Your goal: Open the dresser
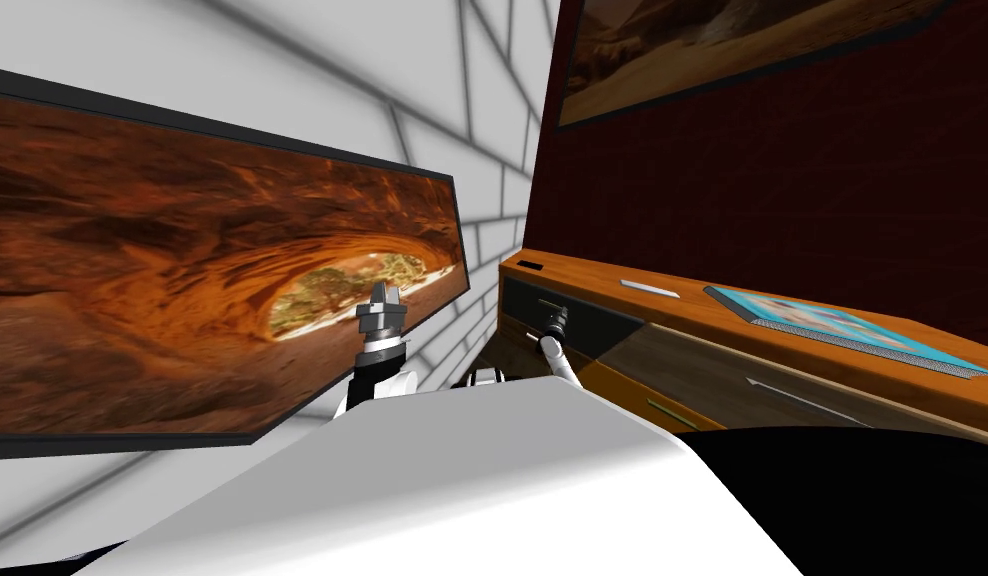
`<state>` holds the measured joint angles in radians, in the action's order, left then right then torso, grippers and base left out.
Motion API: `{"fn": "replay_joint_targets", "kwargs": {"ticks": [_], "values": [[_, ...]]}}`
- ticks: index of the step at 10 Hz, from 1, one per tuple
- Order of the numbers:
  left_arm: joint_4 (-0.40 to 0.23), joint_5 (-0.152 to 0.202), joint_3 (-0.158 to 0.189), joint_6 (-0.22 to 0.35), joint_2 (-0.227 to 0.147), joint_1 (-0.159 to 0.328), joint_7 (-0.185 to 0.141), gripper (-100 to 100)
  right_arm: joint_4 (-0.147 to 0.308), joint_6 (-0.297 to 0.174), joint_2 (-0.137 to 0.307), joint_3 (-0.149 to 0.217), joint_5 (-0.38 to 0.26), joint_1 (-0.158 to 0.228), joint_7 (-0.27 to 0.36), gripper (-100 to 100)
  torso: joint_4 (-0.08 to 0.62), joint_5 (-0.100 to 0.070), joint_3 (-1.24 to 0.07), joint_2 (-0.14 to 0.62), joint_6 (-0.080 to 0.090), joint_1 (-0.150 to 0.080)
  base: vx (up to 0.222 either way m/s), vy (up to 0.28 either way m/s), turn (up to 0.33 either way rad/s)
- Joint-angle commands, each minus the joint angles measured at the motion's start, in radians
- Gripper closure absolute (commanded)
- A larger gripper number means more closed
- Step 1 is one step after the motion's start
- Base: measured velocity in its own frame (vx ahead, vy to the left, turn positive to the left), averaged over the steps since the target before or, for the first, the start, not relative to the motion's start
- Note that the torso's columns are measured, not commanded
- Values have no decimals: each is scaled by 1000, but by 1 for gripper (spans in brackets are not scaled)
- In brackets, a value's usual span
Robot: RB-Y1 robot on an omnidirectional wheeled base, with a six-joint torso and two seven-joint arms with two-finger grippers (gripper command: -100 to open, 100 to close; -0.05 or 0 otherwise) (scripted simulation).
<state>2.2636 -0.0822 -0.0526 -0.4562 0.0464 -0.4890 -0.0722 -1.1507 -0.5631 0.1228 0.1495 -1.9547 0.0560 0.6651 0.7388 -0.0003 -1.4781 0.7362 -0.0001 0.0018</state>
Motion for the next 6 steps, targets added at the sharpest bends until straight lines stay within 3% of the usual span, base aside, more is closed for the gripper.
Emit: {"fn": "replay_joint_targets", "kwargs": {"ticks": [1, 3, 6], "values": [[-3, -1, -2, 1, -1, -3, 0, 0, 29, -40, 3, 0, -53, 5, 26, -100, 0, 0, -3, -3, 0, 2, 34, 13, 11], [-8, -2, -7, 1, -2, -9, -1, 0, 36, -45, 4, 0, -60, 7, 28, -100, -1, 0, -6, -7, 0, 4, 15, 7, 4], [-9, -3, -10, 1, -3, -11, -1, 0, 126, -68, 34, 29, -41, 76, 23, -100, -1, 1, 2, 2, -1, -1, -30, -38, 143]]}}
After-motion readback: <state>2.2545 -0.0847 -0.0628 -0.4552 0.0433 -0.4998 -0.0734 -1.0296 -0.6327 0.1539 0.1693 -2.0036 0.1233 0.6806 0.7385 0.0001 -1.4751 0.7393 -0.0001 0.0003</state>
